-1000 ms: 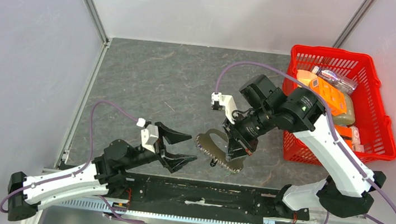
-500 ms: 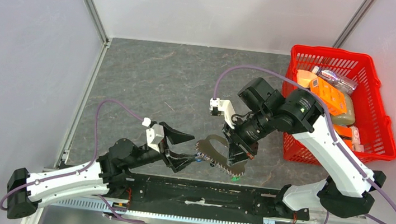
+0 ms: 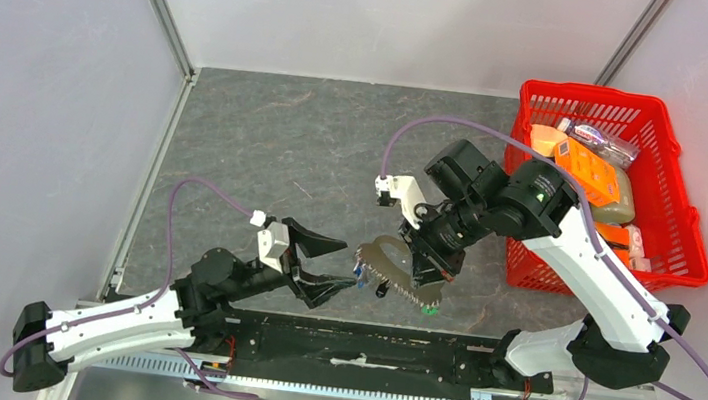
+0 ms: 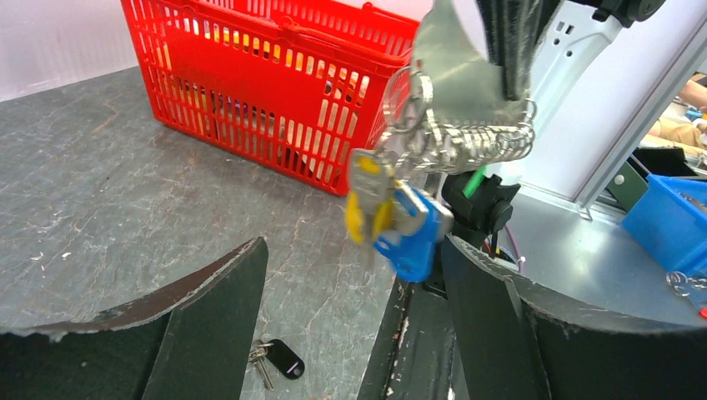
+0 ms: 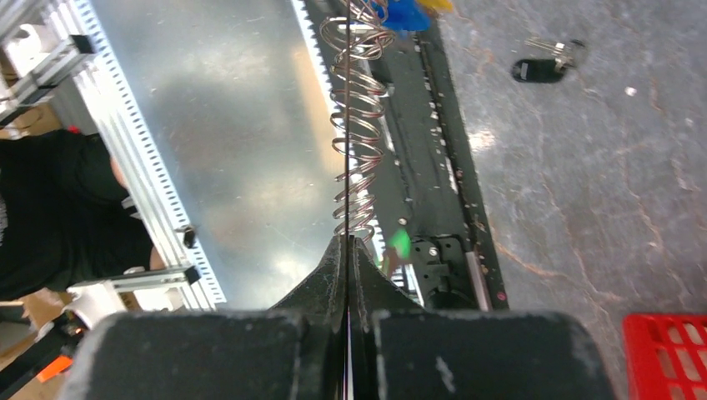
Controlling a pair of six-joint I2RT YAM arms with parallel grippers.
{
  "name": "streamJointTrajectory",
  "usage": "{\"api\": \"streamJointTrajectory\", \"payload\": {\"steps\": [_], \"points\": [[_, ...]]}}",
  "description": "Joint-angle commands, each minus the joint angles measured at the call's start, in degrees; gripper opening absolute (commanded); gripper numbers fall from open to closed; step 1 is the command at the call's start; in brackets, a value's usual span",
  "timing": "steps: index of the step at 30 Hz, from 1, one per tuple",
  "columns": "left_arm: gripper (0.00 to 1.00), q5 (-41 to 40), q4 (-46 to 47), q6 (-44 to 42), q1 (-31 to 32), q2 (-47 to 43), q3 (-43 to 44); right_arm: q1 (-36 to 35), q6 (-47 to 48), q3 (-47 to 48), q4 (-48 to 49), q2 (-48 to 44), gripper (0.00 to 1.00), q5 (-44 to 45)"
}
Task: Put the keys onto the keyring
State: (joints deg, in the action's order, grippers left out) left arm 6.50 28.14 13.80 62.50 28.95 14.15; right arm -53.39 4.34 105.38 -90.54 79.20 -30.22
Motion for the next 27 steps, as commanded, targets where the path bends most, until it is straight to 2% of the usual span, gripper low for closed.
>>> {"api": "streamJointTrajectory", "payload": {"steps": [1,6,9,27], "points": [[0.82,0.7,2.6,-0.1,0.3,-0.8,0.1,-0.1,-0.7,1.6,-0.4,-1.6,0.0,9.2],[0.82,0.7,1.8,0.0,0.2,-1.6,0.3,0.4,-1.2,0.8,0.1,-0.6,0.0,16.0],[0.82,0.6,1.7,0.0,0.2,-1.8,0.3,0.4,-2.6,1.3,0.6,0.2,0.0,22.9],[0.82,0.6,1.8,0.2,0.3,-1.0,0.3,0.4,-2.5,1.8,2.5,1.0,0.0,29.9]]}}
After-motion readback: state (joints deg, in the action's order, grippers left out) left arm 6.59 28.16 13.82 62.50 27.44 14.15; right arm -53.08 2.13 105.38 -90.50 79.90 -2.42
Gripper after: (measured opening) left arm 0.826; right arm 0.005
